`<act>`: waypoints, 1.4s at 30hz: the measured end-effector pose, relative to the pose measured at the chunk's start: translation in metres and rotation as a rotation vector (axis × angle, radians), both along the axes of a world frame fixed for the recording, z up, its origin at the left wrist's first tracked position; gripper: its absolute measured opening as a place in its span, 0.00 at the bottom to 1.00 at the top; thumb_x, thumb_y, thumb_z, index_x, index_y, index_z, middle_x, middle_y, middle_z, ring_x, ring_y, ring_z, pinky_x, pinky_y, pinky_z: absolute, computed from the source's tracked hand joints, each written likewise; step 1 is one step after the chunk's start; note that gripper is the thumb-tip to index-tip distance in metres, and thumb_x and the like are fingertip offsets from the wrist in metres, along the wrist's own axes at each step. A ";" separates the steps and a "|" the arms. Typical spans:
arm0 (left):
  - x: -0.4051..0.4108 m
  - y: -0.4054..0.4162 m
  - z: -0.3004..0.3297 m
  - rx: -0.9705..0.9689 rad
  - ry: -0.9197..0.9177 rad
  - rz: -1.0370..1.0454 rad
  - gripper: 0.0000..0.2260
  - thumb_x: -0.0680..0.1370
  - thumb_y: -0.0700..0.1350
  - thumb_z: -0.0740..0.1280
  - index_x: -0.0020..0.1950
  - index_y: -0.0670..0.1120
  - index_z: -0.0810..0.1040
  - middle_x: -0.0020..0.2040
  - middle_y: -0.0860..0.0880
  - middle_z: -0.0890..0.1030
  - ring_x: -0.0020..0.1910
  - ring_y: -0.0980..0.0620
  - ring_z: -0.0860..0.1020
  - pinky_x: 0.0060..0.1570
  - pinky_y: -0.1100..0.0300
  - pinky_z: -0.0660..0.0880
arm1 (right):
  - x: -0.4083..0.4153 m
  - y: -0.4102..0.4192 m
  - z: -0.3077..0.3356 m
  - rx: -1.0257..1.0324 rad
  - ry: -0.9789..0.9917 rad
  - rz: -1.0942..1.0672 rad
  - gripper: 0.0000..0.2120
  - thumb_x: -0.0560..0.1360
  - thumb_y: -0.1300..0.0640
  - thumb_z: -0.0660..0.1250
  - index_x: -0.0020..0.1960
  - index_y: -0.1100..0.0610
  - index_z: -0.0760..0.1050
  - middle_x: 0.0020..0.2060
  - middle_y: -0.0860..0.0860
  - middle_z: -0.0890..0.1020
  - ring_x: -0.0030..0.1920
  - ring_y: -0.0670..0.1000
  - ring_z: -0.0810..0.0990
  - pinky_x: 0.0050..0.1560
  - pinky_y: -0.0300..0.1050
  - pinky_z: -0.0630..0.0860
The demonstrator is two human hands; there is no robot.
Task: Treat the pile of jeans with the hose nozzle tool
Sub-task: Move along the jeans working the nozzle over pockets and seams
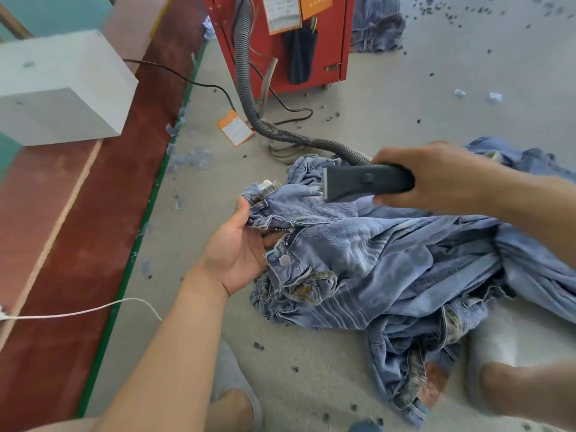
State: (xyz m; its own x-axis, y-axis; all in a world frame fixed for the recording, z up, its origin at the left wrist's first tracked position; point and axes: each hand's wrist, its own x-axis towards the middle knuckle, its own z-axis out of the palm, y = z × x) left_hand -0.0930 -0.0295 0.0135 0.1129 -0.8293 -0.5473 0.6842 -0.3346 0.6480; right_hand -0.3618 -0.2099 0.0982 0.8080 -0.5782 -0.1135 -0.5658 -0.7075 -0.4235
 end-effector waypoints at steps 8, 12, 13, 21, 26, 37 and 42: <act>-0.001 -0.001 -0.002 -0.008 0.007 -0.008 0.28 0.86 0.62 0.50 0.73 0.45 0.77 0.65 0.39 0.82 0.59 0.43 0.84 0.55 0.45 0.82 | 0.014 0.027 -0.021 -0.075 0.185 0.133 0.16 0.73 0.36 0.69 0.58 0.37 0.70 0.40 0.40 0.81 0.40 0.45 0.79 0.40 0.50 0.79; 0.000 -0.003 -0.002 0.015 -0.046 -0.023 0.27 0.85 0.62 0.52 0.64 0.49 0.85 0.60 0.41 0.85 0.54 0.45 0.85 0.52 0.47 0.83 | 0.015 0.024 -0.005 0.039 -0.043 0.064 0.16 0.72 0.36 0.70 0.58 0.36 0.73 0.38 0.36 0.82 0.37 0.37 0.79 0.39 0.38 0.77; 0.000 -0.004 -0.001 0.021 -0.065 -0.018 0.26 0.85 0.62 0.53 0.62 0.49 0.86 0.58 0.41 0.85 0.54 0.45 0.85 0.52 0.47 0.83 | 0.012 0.018 0.000 0.043 -0.087 0.033 0.15 0.72 0.38 0.71 0.56 0.36 0.73 0.38 0.35 0.81 0.37 0.36 0.80 0.38 0.32 0.75; -0.023 -0.002 0.007 0.118 -0.246 -0.066 0.22 0.72 0.44 0.77 0.65 0.41 0.82 0.60 0.40 0.85 0.59 0.42 0.84 0.56 0.47 0.82 | -0.016 -0.002 0.008 -0.001 -0.062 -0.071 0.14 0.72 0.37 0.71 0.54 0.36 0.73 0.36 0.37 0.80 0.40 0.35 0.78 0.31 0.38 0.67; -0.036 0.008 -0.015 0.232 -0.411 -0.046 0.15 0.75 0.25 0.66 0.55 0.41 0.82 0.50 0.39 0.87 0.45 0.42 0.86 0.40 0.50 0.83 | -0.017 -0.001 -0.006 -0.033 0.088 0.010 0.13 0.74 0.39 0.71 0.55 0.34 0.71 0.37 0.39 0.80 0.36 0.41 0.78 0.34 0.40 0.71; -0.019 0.047 -0.037 0.214 -0.355 -0.126 0.26 0.71 0.19 0.62 0.60 0.44 0.78 0.52 0.44 0.87 0.48 0.48 0.86 0.41 0.58 0.78 | -0.022 -0.012 -0.024 -0.172 0.195 -0.019 0.16 0.76 0.45 0.72 0.55 0.34 0.67 0.38 0.34 0.74 0.36 0.35 0.70 0.31 0.36 0.63; -0.014 0.054 -0.044 0.304 -0.099 -0.179 0.23 0.74 0.28 0.67 0.70 0.34 0.75 0.66 0.32 0.79 0.57 0.38 0.79 0.57 0.48 0.79 | -0.020 -0.022 -0.025 -0.143 0.182 -0.082 0.16 0.77 0.44 0.72 0.54 0.36 0.64 0.35 0.35 0.73 0.35 0.43 0.74 0.32 0.42 0.66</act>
State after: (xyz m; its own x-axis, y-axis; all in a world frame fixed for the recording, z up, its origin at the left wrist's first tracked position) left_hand -0.1069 0.0250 -0.0304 0.0451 -0.6420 -0.7654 0.5361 -0.6310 0.5608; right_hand -0.3821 -0.2315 0.0730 0.7316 -0.6614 -0.1652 -0.6814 -0.7018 -0.2080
